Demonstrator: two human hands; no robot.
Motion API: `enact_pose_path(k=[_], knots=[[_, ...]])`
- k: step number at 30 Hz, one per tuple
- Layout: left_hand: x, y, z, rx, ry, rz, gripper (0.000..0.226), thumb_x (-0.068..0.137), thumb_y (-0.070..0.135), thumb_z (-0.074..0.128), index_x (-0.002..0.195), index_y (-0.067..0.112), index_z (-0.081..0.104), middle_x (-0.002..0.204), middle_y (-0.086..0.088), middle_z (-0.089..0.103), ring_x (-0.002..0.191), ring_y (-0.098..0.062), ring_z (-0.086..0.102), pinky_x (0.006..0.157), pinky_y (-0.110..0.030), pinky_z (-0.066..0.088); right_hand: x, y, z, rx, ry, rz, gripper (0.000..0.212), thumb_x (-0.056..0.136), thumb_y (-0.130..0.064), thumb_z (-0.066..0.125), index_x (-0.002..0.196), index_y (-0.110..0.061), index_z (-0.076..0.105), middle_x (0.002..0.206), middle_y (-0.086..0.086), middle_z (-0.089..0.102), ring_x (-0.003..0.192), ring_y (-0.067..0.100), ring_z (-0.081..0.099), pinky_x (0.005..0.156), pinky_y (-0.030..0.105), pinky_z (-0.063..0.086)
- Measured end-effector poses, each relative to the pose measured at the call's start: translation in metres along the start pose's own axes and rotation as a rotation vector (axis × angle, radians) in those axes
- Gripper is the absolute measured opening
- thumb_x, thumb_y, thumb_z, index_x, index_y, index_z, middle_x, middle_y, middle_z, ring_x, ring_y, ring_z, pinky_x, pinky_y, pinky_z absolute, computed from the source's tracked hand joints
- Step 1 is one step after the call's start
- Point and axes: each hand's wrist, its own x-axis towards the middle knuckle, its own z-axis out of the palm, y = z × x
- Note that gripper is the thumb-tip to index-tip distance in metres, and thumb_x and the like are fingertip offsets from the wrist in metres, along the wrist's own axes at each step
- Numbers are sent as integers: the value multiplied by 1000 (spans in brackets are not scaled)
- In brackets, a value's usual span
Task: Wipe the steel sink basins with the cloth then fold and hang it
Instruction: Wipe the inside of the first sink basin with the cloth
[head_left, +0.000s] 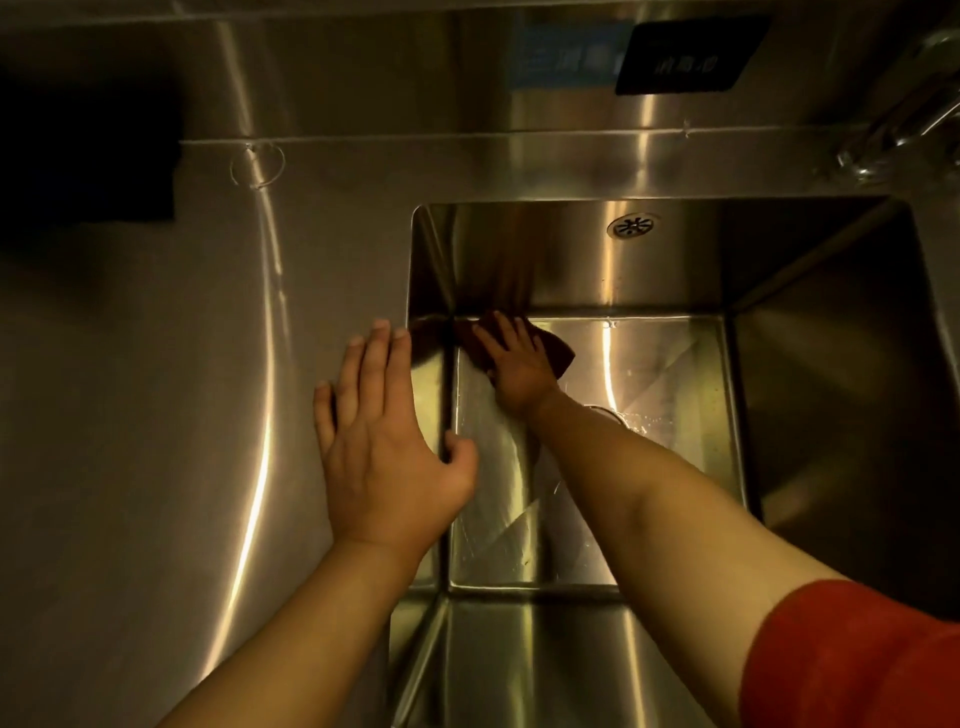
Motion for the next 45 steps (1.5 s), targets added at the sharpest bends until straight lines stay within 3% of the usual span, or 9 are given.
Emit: enact_pose_path(k=[3,8,15,21,26,31,34,42,45], knots=[[0,2,-2,8,-19,-4,100,78,52,56,165,22,19,174,5,13,161,-16,5,129,-53,12,-3,-17,16,7,-14,15,78,101,-9,44,163,-32,3,170,6,-14,156,35,-14,127,53,2],[0,5,-5,-6,-23,-6,99,79,48,63,165,22,21,173,3,16,161,-17,7,129,-54,11,-59,-17,58,-49,-100,-164,85,99,-27,54,163,-31,-2,169,6,-20,154,35,-20,126,56,1],[0,9,-8,25,-35,-28,100,78,44,64,165,20,21,174,1,16,161,-19,8,129,-52,12,-172,13,110,-267,-456,-754,81,98,-16,59,163,-31,14,171,5,-8,154,36,-16,123,64,4],[0,5,-1,27,-4,-14,100,77,48,59,165,22,19,173,1,18,161,-19,11,129,-51,13,-160,24,99,-277,-476,-896,78,97,-15,63,162,-32,23,172,3,2,157,31,-2,124,60,13],[-1,6,-3,7,9,-4,99,77,47,60,164,20,23,172,0,20,160,-22,14,129,-51,12,-106,23,78,-274,-330,-676,69,105,-19,47,163,-36,14,172,2,-5,158,30,-7,124,58,12],[-1,7,-3,-7,15,0,96,78,47,59,163,20,26,172,0,21,160,-23,15,128,-55,14,-42,35,25,-167,-145,-355,82,98,-14,55,163,-37,10,171,2,-8,157,29,-8,127,50,4],[0,7,-1,-2,24,3,97,75,47,59,163,21,26,172,0,22,159,-23,16,127,-56,17,-24,59,-2,-141,-71,-195,76,101,-19,52,163,-36,11,171,2,-8,158,29,-7,127,51,5],[0,3,3,2,60,21,97,73,53,54,161,21,27,169,-4,27,157,-26,20,125,-59,21,-57,144,-38,-61,94,163,76,96,-15,51,162,-30,18,170,5,6,157,29,6,124,51,18],[0,5,1,1,49,23,98,73,49,57,162,20,27,170,-5,26,157,-27,20,124,-59,21,-75,173,-44,-19,126,343,71,101,-17,47,163,-28,14,171,7,1,157,32,2,125,50,16]])
